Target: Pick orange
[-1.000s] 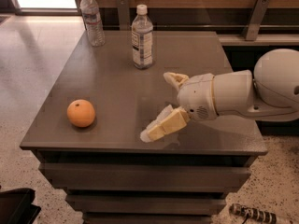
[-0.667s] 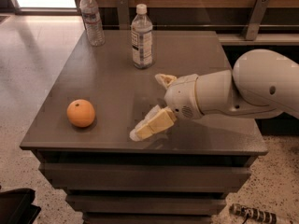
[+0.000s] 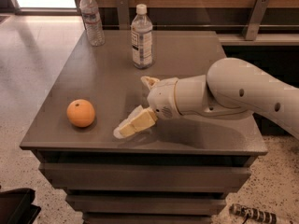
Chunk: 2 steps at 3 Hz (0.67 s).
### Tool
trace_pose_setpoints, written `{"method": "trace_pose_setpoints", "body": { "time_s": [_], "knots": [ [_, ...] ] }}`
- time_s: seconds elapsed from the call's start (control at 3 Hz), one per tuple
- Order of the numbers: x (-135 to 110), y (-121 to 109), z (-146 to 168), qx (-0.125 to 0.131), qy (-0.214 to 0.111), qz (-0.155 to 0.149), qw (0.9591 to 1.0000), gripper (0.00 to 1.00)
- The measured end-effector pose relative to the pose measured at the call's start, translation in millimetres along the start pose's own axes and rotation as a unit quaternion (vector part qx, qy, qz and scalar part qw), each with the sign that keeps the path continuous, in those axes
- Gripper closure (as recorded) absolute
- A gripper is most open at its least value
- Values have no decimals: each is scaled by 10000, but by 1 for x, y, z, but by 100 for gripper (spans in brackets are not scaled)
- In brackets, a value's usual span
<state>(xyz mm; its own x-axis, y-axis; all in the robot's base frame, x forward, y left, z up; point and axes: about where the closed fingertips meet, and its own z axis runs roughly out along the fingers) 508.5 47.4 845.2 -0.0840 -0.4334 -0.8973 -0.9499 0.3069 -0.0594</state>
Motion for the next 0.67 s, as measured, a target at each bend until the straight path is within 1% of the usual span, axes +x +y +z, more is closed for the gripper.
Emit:
{"method": "trace_pose_setpoints", "body": {
  "time_s": [0.67],
  "knots": [
    [-14, 7, 38, -244, -439, 32, 9987, 0]
  ]
}}
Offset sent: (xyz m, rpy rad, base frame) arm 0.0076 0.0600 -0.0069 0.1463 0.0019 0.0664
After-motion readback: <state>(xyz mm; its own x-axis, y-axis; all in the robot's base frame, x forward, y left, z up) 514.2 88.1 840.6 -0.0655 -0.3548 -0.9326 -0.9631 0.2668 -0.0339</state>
